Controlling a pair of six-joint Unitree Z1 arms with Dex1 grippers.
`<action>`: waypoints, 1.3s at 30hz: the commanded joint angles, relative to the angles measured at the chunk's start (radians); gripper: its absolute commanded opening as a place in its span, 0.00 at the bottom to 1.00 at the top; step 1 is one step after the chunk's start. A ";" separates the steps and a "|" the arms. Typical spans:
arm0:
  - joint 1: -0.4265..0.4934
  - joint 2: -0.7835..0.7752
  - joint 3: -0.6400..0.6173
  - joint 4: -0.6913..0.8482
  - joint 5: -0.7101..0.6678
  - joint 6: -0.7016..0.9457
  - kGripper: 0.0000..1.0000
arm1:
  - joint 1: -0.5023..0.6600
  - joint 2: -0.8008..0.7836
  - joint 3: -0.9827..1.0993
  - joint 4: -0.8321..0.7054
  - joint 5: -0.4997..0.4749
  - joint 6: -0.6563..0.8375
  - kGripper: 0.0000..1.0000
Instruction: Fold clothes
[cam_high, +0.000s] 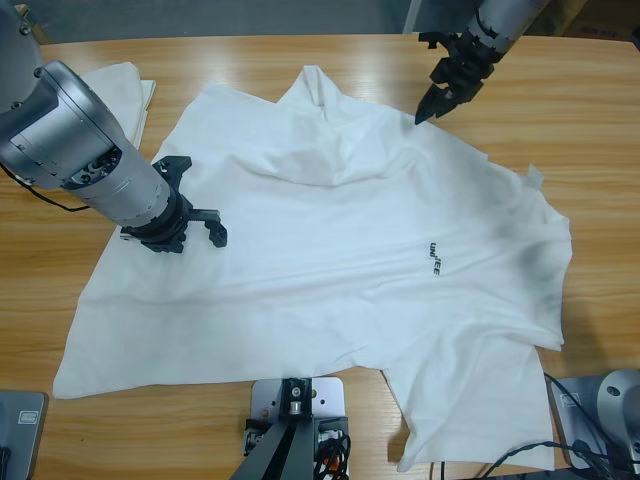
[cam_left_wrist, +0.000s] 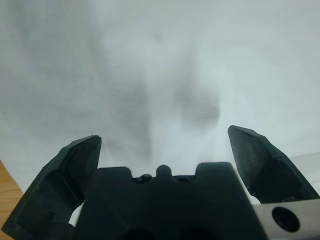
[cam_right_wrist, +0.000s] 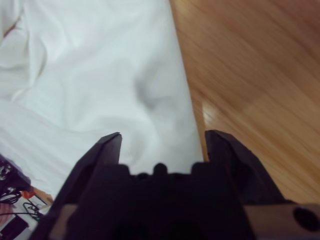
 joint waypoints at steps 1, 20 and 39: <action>-0.007 0.026 0.008 0.005 -0.010 0.001 1.00 | 0.019 0.101 0.011 0.004 -0.006 -0.023 0.69; -0.007 0.031 0.021 0.001 -0.015 -0.022 0.99 | 0.062 0.034 0.003 0.069 -0.159 -0.199 0.00; -0.007 0.033 0.028 0.001 -0.030 -0.031 0.96 | 0.044 -0.049 -0.009 0.042 -0.481 0.052 0.00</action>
